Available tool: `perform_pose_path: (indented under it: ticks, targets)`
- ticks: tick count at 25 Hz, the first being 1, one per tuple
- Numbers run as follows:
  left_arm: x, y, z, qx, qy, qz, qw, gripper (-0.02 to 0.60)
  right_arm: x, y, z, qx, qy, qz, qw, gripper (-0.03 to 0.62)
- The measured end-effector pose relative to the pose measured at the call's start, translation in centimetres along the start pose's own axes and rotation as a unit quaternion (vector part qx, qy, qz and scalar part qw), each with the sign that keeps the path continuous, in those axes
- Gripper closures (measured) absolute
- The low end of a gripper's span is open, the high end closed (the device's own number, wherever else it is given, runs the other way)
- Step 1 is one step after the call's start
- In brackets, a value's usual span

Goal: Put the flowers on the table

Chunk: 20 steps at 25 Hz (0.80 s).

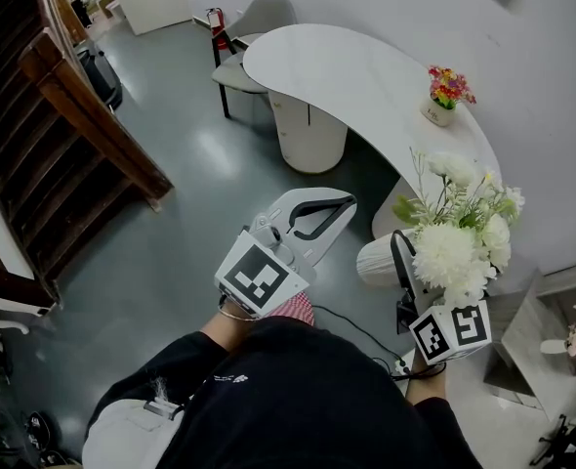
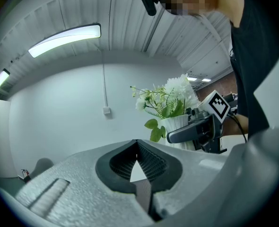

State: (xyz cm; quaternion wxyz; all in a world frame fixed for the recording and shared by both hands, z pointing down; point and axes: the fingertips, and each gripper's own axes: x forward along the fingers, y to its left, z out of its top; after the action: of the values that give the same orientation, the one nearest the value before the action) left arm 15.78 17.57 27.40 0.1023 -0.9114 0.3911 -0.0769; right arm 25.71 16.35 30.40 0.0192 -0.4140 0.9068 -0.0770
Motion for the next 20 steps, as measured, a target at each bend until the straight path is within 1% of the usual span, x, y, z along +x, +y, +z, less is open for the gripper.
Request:
perform_pose_path:
  ticks: [4,5,8,10,13,20]
  targets:
    - [0.1,-0.2,0.1,-0.003,-0.002,-0.003,1.0000,0.583,-0.1,0.1,-0.1,0.000,0.003,0.000,1.000,0.252]
    - [0.3,0.4,-0.1,-0.003,-0.002,-0.002,1.0000,0.583,0.6,0.0,-0.1,0.000,0.005,0.001,1.000,0.252]
    - [1.7,4.3,-1.2,-0.007,-0.002,-0.002,1.0000,0.583,4.9,-0.7,-0.1,0.001,0.009,0.006,1.000,0.252]
    - [2.3,5.9,-1.6,-0.012,-0.006,-0.001,0.9999,0.583,6.6,-1.1,-0.1,0.002,0.011,0.006,1.000,0.252]
    - [2.8,6.8,-1.9,-0.016,-0.010,-0.001,0.9998,0.583,7.6,-1.5,-0.1,0.001,0.011,0.004,1.000,0.252]
    - [4.4,9.4,-2.9,-0.010,-0.004,-0.005,0.9999,0.583,10.4,-2.8,0.0,0.003,0.012,0.002,1.000,0.252]
